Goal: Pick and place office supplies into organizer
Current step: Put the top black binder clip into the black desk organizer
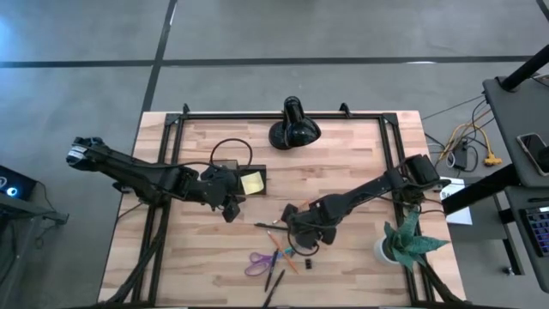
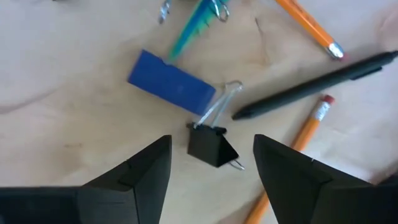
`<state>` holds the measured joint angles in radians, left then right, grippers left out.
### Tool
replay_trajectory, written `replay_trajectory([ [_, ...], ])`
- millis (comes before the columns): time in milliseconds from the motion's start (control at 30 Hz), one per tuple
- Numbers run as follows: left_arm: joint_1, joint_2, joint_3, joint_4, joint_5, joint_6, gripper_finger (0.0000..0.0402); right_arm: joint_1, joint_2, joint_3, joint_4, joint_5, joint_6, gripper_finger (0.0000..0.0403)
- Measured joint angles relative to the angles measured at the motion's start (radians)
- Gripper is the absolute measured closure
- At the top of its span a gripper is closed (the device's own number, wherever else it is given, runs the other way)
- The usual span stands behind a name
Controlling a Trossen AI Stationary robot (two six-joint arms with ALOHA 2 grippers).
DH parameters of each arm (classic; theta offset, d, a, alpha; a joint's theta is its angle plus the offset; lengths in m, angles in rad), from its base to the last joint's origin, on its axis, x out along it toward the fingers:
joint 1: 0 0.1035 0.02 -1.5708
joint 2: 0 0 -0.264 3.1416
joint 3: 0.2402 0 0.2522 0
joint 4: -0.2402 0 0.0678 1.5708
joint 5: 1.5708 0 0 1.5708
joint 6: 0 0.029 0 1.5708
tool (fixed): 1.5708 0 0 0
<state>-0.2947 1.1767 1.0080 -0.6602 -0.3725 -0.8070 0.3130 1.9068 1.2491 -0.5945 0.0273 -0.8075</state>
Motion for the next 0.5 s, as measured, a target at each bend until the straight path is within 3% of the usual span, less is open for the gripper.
replay_trajectory([
  [500,-0.001,0.0,0.0,0.005,-0.003,-0.025,0.0233,0.003,0.039,-0.005,0.006,0.005,-0.008,0.0191],
])
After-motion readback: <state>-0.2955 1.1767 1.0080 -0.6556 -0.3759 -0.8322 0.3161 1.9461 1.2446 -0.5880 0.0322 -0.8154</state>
